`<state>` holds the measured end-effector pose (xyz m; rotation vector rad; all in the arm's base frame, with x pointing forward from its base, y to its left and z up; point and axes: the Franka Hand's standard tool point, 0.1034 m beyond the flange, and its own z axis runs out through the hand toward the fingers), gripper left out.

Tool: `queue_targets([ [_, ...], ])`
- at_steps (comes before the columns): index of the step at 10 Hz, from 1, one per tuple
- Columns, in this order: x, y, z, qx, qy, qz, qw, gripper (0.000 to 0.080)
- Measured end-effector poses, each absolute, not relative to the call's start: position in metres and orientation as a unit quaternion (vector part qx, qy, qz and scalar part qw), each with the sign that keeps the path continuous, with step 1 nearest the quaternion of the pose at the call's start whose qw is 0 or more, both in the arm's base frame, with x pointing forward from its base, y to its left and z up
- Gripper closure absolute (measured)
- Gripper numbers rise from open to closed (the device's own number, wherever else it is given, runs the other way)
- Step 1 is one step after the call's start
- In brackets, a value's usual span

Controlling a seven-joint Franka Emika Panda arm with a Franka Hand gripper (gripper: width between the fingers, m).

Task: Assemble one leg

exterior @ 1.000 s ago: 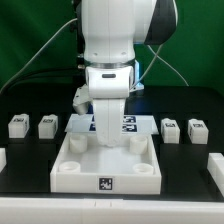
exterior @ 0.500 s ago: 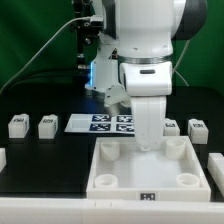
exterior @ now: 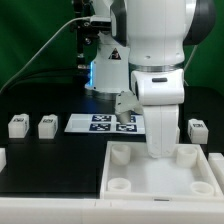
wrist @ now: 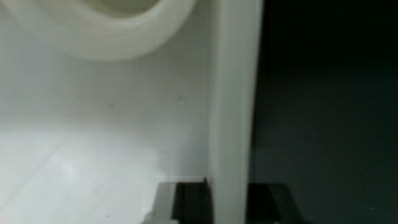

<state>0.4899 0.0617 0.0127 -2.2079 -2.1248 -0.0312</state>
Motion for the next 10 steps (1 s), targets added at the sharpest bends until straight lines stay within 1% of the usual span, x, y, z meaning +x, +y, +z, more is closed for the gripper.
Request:
queue_targets([
  [2, 0.4963, 0.0691, 0.0085, -0.719, -0.693, -0.021, 0.036, 0.0736],
  [5, 0.4966, 0.0723, 0.0074, -0.714, -0.698, -0.026, 0.035, 0.0736],
  [6, 0.4964, 0.0721, 0.0072, -0.715, -0.698, -0.026, 0.036, 0.0649],
  [7, 0.4964, 0.0718, 0.007, -0.715, -0.698, -0.026, 0.036, 0.0514],
  [8, 0.4964, 0.0715, 0.0069, -0.715, -0.697, -0.026, 0.036, 0.0514],
  [9, 0.4963, 0.0713, 0.0068, -0.716, -0.697, -0.026, 0.036, 0.0313],
  [10, 0.4963, 0.0711, 0.0067, -0.716, -0.697, -0.026, 0.036, 0.0204],
])
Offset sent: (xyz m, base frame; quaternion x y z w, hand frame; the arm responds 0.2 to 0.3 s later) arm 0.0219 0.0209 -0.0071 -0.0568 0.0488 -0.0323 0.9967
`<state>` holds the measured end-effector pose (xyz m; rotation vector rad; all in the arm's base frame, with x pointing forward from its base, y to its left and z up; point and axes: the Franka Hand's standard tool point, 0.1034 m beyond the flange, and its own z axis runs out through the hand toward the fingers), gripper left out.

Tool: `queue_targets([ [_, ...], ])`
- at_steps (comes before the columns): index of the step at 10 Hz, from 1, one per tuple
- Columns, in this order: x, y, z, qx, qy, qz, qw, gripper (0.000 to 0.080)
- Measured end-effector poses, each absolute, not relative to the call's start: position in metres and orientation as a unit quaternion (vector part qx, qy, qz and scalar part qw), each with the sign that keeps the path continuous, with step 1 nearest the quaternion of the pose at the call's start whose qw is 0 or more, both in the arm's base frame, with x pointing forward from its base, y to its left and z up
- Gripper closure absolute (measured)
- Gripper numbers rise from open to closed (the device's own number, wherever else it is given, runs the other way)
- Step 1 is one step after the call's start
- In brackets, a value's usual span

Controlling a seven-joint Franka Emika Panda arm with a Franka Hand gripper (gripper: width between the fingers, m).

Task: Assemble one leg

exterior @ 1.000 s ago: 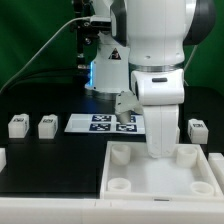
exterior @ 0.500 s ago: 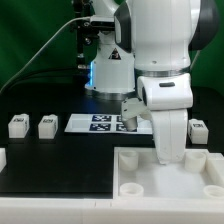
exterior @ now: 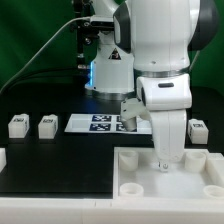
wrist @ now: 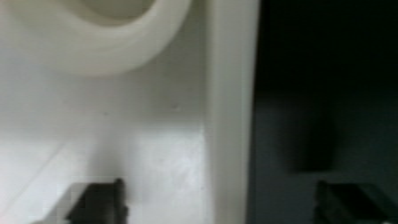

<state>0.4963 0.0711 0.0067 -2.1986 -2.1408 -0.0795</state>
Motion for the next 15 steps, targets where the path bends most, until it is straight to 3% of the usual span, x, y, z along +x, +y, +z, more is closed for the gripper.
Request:
queue_targets([
  [2, 0.496, 0.071, 0.007, -0.716, -0.697, -0.026, 0.036, 0.0159],
  [7, 0.498, 0.069, 0.009, -0.72, -0.693, -0.027, 0.034, 0.0151],
  [9, 0.497, 0.07, 0.036, -0.744, -0.668, -0.034, 0.02, 0.0151],
  [11, 0.494, 0.086, 0.05, -0.785, -0.618, -0.036, 0.018, 0.0151],
  [15, 0.485, 0.13, 0.062, -0.915, -0.401, -0.04, 0.03, 0.0151],
])
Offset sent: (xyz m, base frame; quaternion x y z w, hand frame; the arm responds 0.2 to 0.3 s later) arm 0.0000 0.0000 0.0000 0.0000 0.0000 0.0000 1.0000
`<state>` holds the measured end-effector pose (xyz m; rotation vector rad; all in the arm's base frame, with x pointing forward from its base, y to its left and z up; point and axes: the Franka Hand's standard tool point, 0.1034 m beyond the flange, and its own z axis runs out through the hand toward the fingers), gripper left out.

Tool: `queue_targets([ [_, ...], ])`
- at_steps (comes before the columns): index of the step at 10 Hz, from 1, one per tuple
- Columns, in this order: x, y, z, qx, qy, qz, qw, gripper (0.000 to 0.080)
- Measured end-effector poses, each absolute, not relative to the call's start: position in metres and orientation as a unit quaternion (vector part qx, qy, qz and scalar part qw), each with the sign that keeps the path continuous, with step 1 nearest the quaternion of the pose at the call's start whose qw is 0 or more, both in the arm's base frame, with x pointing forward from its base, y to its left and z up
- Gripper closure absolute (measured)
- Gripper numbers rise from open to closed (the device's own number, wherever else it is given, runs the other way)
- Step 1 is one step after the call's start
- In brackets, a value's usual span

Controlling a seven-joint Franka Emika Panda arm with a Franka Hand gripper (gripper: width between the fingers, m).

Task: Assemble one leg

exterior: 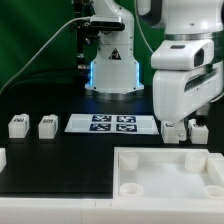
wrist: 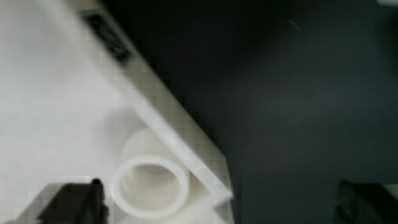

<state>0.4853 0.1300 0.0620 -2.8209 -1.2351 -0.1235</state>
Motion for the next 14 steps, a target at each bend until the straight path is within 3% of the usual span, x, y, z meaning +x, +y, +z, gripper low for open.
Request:
queue_targets([
  [4, 0.484, 0.129, 0.06, -0.969, -0.237, -0.041, 0.048, 0.0151],
  [9, 0.457, 0.17, 0.051, -0.997, 0.044, -0.016, 0.067, 0.0151],
  [12, 0.455, 0.169, 0.051, -0.998, 0.025, 0.0, 0.064, 0.0151],
  [14, 0.437, 0.169, 0.046, -0.995, 0.028, 0.074, 0.053, 0.0151],
])
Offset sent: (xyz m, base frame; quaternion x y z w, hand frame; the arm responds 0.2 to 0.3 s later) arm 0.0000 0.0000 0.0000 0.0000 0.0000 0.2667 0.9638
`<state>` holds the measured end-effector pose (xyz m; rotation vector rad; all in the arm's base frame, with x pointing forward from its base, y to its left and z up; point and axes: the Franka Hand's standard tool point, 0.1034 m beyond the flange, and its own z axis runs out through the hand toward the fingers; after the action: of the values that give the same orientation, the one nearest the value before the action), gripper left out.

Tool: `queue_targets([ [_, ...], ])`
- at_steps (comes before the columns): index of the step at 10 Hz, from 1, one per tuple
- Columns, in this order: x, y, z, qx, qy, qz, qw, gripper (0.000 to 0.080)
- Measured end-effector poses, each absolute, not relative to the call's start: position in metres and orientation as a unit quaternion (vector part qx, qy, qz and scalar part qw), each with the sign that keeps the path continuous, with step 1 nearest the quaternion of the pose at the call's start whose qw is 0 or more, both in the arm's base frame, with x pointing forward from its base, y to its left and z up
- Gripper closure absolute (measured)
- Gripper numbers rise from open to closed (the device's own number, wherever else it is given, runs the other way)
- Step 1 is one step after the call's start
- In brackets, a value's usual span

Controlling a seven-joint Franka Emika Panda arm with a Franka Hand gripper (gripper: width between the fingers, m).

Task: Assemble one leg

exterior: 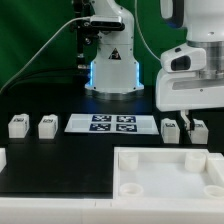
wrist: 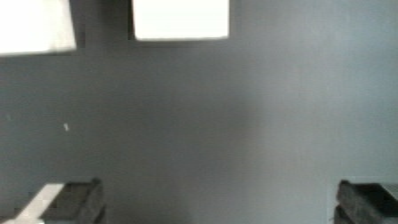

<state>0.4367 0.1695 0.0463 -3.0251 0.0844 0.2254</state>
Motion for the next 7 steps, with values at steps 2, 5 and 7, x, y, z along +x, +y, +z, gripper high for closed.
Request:
queue_targets([
  [2, 0.425, 0.17, 0.045, -0.984, 0.022, 0.173, 0.04, 0.0151],
  [5, 0.421, 0.166, 0.044, -0.955, 0.023, 0.295, 0.035, 0.0151],
  [7, 0.416, 0.164, 0.041, -0.927, 0.018, 0.374, 0.032, 0.0151],
])
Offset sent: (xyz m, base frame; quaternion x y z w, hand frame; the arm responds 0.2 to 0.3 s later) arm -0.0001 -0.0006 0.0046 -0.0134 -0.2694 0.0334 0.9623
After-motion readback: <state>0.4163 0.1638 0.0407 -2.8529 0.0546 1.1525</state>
